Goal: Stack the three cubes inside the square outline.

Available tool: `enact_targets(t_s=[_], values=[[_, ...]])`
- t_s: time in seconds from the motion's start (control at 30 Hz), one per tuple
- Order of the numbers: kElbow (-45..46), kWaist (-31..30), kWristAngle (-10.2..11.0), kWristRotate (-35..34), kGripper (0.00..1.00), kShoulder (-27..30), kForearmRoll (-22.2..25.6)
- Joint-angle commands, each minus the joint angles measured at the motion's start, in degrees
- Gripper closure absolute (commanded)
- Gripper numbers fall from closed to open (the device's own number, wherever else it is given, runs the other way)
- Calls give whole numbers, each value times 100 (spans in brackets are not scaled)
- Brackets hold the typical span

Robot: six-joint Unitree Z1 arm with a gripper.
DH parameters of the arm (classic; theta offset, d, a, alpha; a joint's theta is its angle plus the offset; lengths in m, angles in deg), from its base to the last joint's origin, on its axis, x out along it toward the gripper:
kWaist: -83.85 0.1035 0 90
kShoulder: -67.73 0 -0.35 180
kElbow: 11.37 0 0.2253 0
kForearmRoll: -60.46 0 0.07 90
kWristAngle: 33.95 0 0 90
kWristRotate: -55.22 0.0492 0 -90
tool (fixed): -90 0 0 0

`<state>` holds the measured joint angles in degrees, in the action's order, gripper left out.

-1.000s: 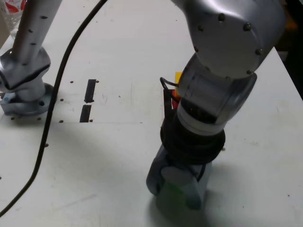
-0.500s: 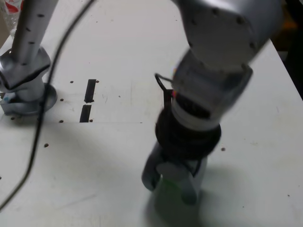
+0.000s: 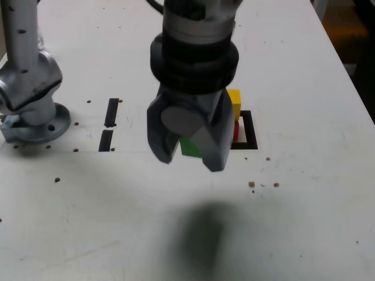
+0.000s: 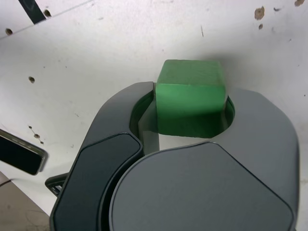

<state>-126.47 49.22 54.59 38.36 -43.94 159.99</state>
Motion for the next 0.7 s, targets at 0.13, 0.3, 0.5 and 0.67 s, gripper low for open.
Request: enact_targets(t_s=[0.13, 0.3, 0.5, 0.67], values=[[164, 503, 14, 333, 69, 337, 52], [302, 926, 32, 596, 69, 501, 49], [357, 1532, 65, 1088, 69, 493, -7], [271, 1873, 114, 1423, 69, 375, -46]])
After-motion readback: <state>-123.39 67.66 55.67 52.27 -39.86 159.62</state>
